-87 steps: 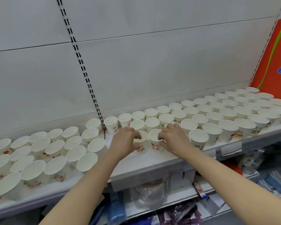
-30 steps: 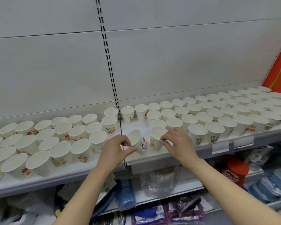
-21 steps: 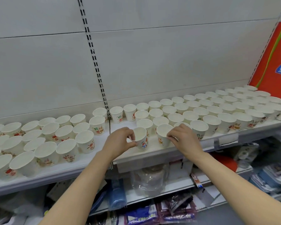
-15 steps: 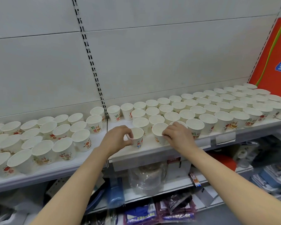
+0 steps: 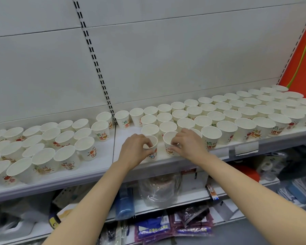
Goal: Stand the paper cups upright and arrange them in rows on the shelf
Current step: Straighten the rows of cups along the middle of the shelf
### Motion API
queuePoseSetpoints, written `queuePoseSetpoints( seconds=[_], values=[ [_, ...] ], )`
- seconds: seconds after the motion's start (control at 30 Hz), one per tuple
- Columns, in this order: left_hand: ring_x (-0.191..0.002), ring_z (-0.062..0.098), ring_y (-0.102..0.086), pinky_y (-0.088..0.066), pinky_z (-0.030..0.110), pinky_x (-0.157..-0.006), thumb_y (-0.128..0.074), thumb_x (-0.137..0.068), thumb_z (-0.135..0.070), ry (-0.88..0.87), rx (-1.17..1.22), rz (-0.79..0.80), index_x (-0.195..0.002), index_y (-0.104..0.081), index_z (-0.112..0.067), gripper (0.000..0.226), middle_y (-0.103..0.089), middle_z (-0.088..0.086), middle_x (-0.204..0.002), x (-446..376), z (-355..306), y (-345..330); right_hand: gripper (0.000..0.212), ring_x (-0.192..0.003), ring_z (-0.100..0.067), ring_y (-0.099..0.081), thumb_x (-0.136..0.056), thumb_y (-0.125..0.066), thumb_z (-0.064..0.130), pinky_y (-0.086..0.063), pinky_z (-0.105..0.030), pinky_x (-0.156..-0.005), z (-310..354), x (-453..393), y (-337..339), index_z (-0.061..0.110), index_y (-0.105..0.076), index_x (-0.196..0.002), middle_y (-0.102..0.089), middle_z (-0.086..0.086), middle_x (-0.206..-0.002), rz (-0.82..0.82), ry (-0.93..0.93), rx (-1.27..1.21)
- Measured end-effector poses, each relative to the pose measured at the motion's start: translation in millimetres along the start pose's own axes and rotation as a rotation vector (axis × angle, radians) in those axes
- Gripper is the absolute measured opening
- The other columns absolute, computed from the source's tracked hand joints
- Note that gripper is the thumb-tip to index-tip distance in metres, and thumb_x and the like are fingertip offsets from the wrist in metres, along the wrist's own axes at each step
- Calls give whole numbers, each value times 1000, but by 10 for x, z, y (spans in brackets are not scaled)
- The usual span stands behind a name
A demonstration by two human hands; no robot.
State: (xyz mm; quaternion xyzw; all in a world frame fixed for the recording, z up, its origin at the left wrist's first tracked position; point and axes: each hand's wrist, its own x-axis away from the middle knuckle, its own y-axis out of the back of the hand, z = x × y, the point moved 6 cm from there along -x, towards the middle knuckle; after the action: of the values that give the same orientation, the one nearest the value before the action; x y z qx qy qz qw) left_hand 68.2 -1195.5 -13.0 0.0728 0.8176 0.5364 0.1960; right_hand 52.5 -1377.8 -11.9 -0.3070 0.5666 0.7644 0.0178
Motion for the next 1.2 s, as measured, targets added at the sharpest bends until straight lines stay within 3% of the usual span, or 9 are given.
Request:
queuePoseSetpoints(
  seconds=[0.2,0.5,0.73,0.87,0.97,1.07,1.2],
  values=[
    [-93,9,-49,-40,26,-72,-73,-81,-40,-2,12,-19,-88,-70,-31,12,-66,-12,-101,7,-53,-14,17,-79,-20,-54,-69,-81,32,-31,-26,-66,-47,-48,69,20,-71,-77,-67,5,-75,13,-3,-49],
    [-95,11,-52,-43,28,-75,-70,-84,-42,26,7,-52,-91,-71,-29,15,-68,-12,-101,14,-92,-93,8,-75,-16,-48,-74,-74,25,-41,-29,-62,-81,-1,52,21,-68,-71,-64,9,-70,46,-5,-87],
    [-110,6,-48,-46,27,-84,-68,-79,-57,-20,32,-112,-109,-65,-37,36,-61,-19,-119,100,18,29,14,-73,-16,-49,-74,-77,32,-34,-25,-64,-24,16,88,21,-70,-72,-64,9,-71,-84,51,-98],
    [-108,6,-51,-49,28,-80,-63,-87,-51,83,-32,-207,-115,-62,-37,31,-60,-18,-116,120,380,290,11,-73,-19,-52,-77,-75,28,-43,-32,-64,68,-138,67,20,-70,-74,-66,7,-73,-152,89,-95],
    [-103,15,-55,-50,34,-76,-65,-87,-38,224,-156,-255,-115,-65,-31,28,-65,-10,-110,48,894,539,10,-72,-21,-52,-77,-74,26,-42,-33,-63,203,-356,-10,18,-69,-73,-65,5,-71,-186,129,-83],
    [-102,24,-55,-47,35,-74,-65,-85,-29,310,-268,-219,-110,-69,-24,25,-68,-1,-105,-74,1389,741,8,-69,-22,-50,-75,-74,23,-36,-30,-60,382,-603,-137,18,-69,-72,-62,5,-67,-208,147,-61],
    [-102,24,-53,-45,34,-76,-67,-82,-27,273,-385,-114,-110,-69,-24,28,-68,-1,-105,-338,1717,849,6,-70,-23,-51,-73,-75,19,-39,-31,-62,627,-1030,-399,19,-69,-72,-62,5,-68,-177,138,-53]
  ],
)
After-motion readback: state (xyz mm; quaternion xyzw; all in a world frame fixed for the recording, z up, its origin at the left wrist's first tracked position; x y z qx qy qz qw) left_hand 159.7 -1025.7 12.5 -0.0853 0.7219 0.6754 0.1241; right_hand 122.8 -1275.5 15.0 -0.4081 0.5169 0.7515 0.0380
